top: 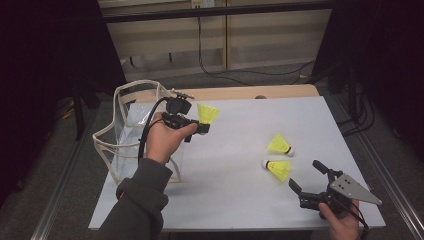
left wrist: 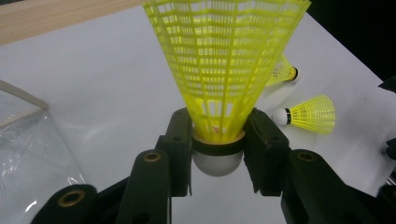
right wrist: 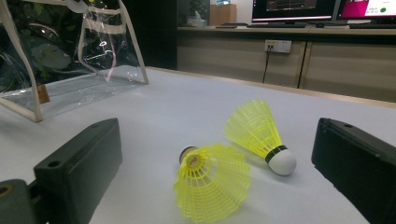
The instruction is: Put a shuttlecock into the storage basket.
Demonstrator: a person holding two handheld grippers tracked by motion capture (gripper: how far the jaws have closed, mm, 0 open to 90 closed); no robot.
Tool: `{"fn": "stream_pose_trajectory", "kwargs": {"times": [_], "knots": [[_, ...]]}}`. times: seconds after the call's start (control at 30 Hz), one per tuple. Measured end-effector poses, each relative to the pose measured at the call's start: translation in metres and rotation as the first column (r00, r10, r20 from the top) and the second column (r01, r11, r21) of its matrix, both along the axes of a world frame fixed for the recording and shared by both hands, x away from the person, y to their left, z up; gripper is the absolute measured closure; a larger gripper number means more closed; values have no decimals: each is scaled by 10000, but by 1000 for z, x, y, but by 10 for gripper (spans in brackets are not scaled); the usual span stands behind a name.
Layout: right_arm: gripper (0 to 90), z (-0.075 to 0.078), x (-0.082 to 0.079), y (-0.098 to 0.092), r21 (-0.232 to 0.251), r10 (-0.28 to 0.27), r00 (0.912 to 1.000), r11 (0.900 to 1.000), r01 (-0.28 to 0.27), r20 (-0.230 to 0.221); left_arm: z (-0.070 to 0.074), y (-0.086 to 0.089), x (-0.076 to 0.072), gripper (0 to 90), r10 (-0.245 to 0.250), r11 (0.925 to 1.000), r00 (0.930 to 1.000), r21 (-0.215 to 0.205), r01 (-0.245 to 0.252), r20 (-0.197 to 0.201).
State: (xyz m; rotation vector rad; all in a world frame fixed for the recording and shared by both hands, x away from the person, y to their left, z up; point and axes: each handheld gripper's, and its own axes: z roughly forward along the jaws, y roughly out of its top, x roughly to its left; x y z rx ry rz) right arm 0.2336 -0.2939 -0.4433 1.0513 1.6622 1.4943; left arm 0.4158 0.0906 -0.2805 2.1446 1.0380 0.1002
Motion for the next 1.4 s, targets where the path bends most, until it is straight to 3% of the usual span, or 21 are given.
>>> {"fn": "stream_pose_trajectory", "kwargs": {"times": [1.07,1.4], "knots": [[17,0,0,-1,-31,-6,10000,10000,6,24,18,11,8,644,458,9987,9990,-228,-458,-9],[17,1,-1,-1,-12,-25,10000,10000,25,39,22,14,10,644,544,9984,9985,-133,-543,64]]}}
